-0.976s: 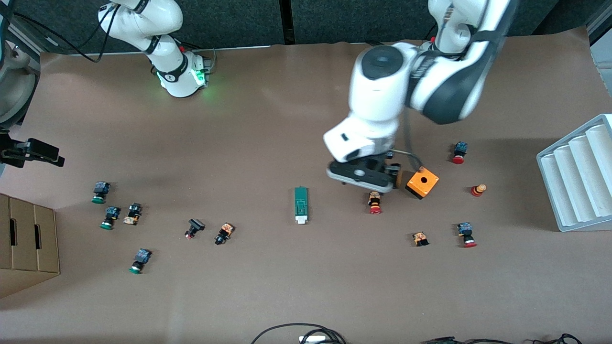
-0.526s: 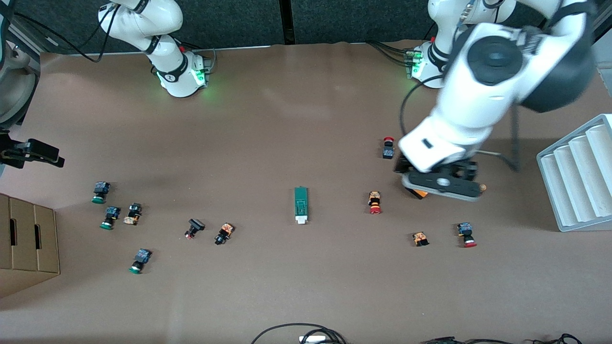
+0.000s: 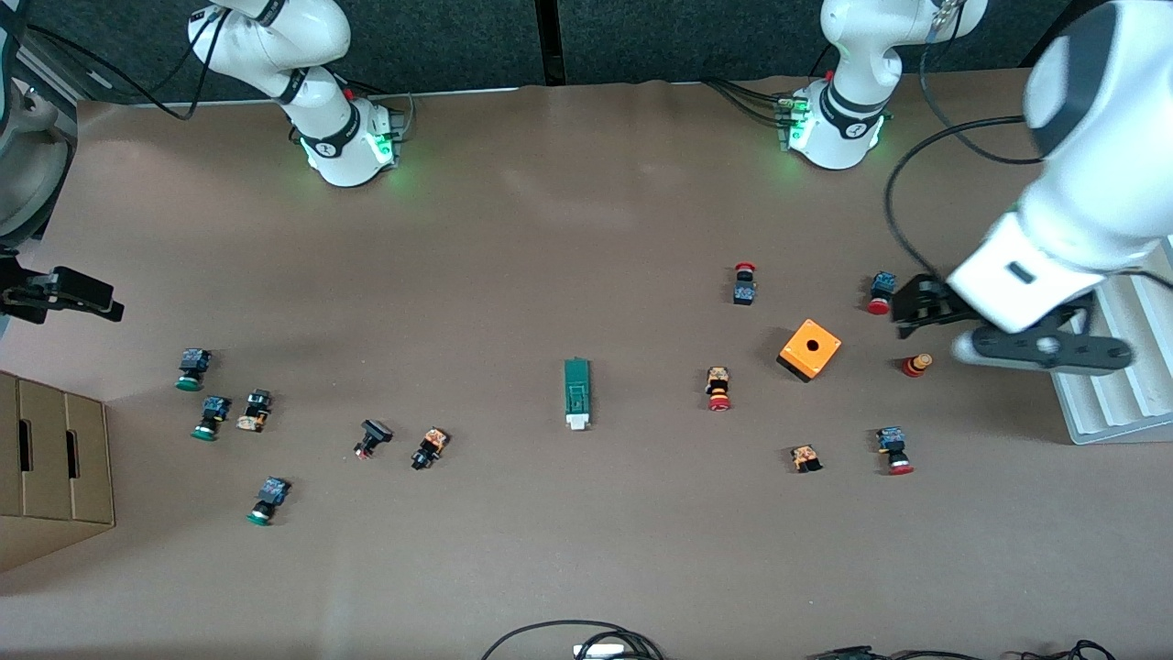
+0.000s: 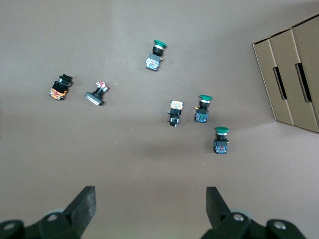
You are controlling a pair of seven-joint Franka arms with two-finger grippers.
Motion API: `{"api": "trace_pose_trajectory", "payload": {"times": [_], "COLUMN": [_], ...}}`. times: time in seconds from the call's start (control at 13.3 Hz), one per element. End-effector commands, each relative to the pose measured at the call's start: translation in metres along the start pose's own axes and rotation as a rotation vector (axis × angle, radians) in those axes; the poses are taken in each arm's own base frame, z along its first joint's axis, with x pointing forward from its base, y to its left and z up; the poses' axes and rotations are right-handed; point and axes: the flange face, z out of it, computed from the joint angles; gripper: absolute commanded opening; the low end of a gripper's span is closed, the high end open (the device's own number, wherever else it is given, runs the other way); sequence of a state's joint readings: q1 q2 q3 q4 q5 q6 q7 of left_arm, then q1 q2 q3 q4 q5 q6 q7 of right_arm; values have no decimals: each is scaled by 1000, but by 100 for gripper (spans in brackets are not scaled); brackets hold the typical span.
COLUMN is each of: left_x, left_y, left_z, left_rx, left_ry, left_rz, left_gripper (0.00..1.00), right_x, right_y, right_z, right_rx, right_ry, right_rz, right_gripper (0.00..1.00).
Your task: Close load switch with both arms
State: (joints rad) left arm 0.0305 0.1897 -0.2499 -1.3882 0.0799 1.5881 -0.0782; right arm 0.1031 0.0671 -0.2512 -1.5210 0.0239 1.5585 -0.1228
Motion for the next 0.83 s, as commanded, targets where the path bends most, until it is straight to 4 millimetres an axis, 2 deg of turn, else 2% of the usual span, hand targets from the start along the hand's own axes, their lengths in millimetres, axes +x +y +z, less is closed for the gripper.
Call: {"api": "trace_pose_trajectory", "payload": {"times": [0.0,0.08,0.23,0.3,0.75], "left_x": [-43,-51,-70,-73,-72], "left_y": [-24,-41,-45,-46,-67], "left_z": [7,13,22,25,28], "left_rx": [7,5,24,25,21], "left_ry": [-7,-2,-12,-14,-29], "left_rz": [-2,-32,-28,-29,-72], "left_gripper": [100,100,100,100,100], "right_x": [2,2,3,3,3], "right_y": [0,0,-2,-2,-1], "right_z": [-3,-3,-4,-4,-4], "right_rx": [-11,-11,-12,-12,-12], "right_ry": [12,12,15,15,15], "right_rz": [-4,-4,-7,-7,-5], "right_gripper": [100,100,100,100,100]}}
